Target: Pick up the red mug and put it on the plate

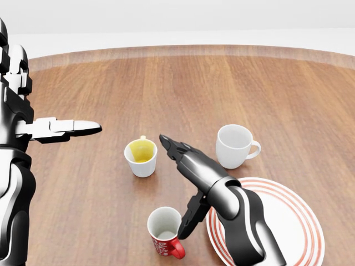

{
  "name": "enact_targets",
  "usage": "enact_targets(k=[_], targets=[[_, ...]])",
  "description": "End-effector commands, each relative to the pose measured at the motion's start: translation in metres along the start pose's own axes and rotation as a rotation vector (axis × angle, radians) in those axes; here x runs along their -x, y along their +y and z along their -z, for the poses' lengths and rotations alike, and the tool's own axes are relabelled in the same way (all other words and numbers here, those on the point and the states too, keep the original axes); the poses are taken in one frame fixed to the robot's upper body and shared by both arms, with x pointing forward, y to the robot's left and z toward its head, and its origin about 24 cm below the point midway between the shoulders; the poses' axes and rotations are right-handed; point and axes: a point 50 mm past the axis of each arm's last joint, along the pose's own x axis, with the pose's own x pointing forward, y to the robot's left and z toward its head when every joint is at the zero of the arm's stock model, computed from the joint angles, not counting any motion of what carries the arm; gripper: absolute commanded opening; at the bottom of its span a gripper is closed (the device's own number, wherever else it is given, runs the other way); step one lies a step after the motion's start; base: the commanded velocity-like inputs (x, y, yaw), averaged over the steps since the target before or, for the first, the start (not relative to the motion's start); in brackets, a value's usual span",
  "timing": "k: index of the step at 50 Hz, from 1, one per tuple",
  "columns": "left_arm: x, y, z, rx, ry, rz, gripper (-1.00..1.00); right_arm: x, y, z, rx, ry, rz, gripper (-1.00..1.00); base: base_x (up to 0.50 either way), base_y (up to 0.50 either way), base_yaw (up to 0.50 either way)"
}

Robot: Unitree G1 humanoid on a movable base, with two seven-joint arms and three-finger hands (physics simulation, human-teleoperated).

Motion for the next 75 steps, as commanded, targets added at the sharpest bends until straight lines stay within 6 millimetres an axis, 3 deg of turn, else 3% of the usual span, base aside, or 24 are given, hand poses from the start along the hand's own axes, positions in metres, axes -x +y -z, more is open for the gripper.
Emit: enact_targets(k=[1,36,75], targets=[[0.000,0.001,0.001,0.000,0.004,-0.002,1.00,-0.009,0.016,0.009,-0.036,0.041,-0.033,1.00,0.00,0.00,0.00],[0.001,0.003,0.000,0.004,-0.001,-0.008,1.00,-0.027,0.064,0.025,-0.089,0.158,-0.135,1.00,0.00,0.00,0.00],[0.001,0.005,0.003,0.008,0.015,-0.012,1.00,-0.033,0.093,0.042,-0.116,0.274,-0.193,1.00,0.00,0.00,0.00]])
